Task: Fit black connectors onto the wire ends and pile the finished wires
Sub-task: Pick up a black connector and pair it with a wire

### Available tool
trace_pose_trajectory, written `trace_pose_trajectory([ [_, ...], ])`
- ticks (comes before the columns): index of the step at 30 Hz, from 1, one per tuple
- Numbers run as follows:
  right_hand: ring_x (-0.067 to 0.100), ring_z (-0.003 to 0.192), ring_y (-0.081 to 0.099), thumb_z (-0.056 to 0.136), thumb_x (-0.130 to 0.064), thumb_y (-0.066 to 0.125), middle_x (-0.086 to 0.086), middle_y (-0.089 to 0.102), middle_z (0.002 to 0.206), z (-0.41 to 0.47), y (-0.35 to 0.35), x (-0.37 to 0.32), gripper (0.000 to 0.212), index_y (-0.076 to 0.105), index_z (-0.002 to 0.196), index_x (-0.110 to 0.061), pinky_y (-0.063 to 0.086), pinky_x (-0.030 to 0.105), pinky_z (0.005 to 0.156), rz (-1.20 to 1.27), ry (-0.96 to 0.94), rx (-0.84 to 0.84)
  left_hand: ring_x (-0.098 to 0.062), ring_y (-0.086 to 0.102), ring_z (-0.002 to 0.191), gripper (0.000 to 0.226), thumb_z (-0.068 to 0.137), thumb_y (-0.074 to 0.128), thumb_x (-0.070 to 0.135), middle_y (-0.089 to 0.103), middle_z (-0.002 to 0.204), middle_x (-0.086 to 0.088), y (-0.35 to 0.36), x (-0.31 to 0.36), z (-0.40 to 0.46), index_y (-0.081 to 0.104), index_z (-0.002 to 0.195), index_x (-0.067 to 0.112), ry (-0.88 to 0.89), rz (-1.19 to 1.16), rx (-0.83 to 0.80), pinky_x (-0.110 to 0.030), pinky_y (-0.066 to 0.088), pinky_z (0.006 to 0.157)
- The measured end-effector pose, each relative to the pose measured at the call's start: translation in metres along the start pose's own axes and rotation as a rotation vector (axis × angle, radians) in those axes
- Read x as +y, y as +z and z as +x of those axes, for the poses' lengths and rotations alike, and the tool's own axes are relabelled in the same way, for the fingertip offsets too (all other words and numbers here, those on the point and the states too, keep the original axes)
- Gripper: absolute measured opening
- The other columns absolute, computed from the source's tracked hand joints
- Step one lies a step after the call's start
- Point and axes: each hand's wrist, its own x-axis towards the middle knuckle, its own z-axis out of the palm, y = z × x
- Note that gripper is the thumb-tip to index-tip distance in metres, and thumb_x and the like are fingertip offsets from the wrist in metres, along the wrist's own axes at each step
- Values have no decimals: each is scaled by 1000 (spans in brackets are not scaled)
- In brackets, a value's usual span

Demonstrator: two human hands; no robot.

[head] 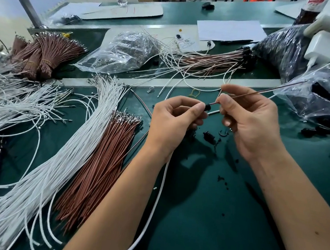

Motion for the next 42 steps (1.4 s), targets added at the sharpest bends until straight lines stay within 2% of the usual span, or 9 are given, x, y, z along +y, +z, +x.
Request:
trace_pose_trajectory([
  [6, 11, 57, 58, 79, -13, 87, 5, 72, 74, -3, 5, 4, 16, 71, 80, -15, 41, 20, 47, -121, -41, 31, -17, 68, 69, 11, 87, 79, 15, 77, 82, -14, 3, -2, -3, 75, 90, 5, -13, 46, -89, -26, 54, 67],
  [10, 7, 49, 53, 69, -29, 87, -2, 69, 65, -3, 6, 3, 14, 77, 70, -20, 39, 17, 45, -76, 11, -63, -17, 64, 66, 14, 82, 83, 11, 76, 80, -16, 1, 0, -3, 76, 93, 8, -13, 79, -115, -28, 52, 67],
  [15, 12, 65, 56, 87, -43, 77, 4, 69, 81, -3, 4, 3, 32, 75, 92, -11, 42, 23, 45, -144, 45, -104, -16, 66, 63, 8, 88, 72, 3, 74, 82, -13, 2, 7, -2, 72, 95, 6, -200, -231, -65, -21, 57, 64],
  [18, 25, 66, 54, 90, -49, 71, 21, 69, 81, -4, 5, 5, 41, 76, 85, -9, 40, 28, 44, -292, 82, -157, -14, 69, 61, 6, 89, 71, 6, 75, 79, -10, -3, 10, 2, 67, 90, 10, -263, -351, 5, -19, 55, 61],
  [25, 13, 58, 54, 88, -26, 77, 10, 67, 68, -8, 7, 8, 8, 80, 82, -20, 41, 21, 44, -359, 85, -273, -12, 60, 62, 9, 82, 74, 11, 74, 82, -10, -9, 12, 5, 66, 79, 11, -292, -449, 14, -14, 48, 53],
  [29, 14, 54, 49, 87, -17, 77, 11, 59, 63, -9, 4, 4, 8, 76, 79, -14, 37, 18, 44, -367, 73, -346, -10, 65, 63, 7, 83, 72, 17, 76, 87, -7, -10, 13, 5, 68, 81, 12, -299, -491, 22, -14, 52, 56],
  [36, 4, 53, 51, 84, -28, 77, 0, 61, 61, -7, -18, -19, 13, 75, 82, -15, 37, 15, 44, -577, 279, -854, -13, 69, 66, 12, 80, 73, 19, 75, 87, -7, -28, 17, 10, 69, 89, 11, -228, -584, 100, -15, 54, 56],
  [39, 8, 56, 49, 86, -40, 80, 12, 66, 74, -7, -8, -14, 29, 78, 89, -12, 33, 14, 41, -432, 260, -633, -15, 70, 66, 9, 81, 73, 14, 77, 86, -9, -28, 17, 9, 70, 89, 10, -200, -490, 64, -18, 56, 59],
  [42, 9, 53, 47, 85, -33, 75, 6, 68, 74, -10, 7, -2, 21, 78, 84, -12, 30, 14, 42, -325, 263, -442, -16, 68, 66, 10, 83, 73, 10, 76, 84, -10, -17, 13, 6, 70, 92, 6, -192, -389, 12, -21, 56, 64],
])
